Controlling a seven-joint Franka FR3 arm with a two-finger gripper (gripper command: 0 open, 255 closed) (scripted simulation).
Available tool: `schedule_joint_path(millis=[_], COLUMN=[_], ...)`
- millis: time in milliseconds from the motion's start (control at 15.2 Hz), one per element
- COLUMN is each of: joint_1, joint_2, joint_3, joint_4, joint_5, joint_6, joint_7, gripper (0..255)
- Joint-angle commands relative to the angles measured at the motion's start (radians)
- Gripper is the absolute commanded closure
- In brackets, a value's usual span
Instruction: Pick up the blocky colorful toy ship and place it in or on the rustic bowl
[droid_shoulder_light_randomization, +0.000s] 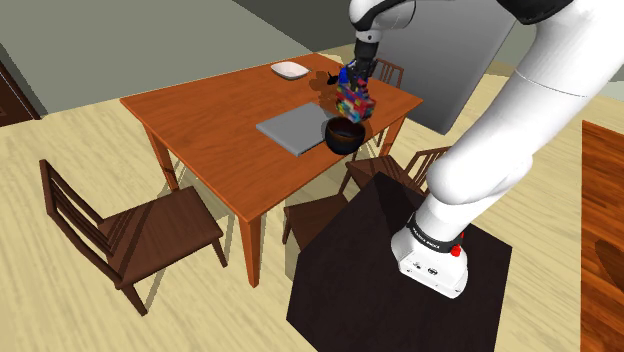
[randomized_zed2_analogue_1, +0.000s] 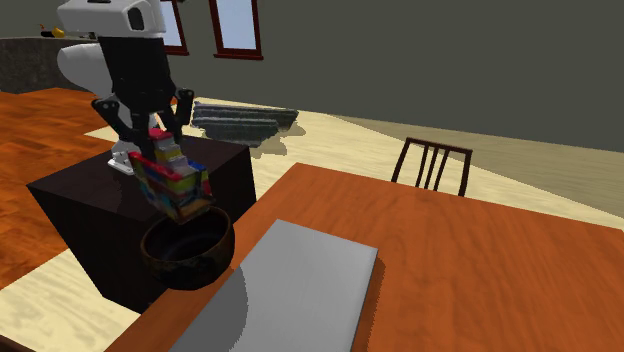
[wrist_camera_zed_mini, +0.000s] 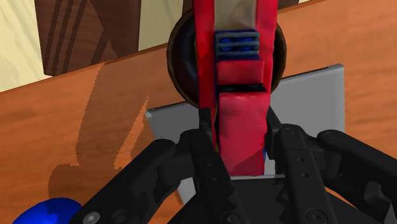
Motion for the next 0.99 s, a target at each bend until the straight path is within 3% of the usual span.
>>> schedule_joint_path(millis=[0, 594, 924], joint_1=[0.000, -0.002, -0.002], joint_2=[0.010, 0.066, 0.066], joint_3=[0.000, -0.001, -0.001], joint_4=[-0.017, -0.075, -0.075], joint_5=[0.001, 0.005, 0.005], joint_6=[0.029, 0.142, 0.142], joint_7=[0.001, 0.002, 0.002], gripper=[255, 255, 255])
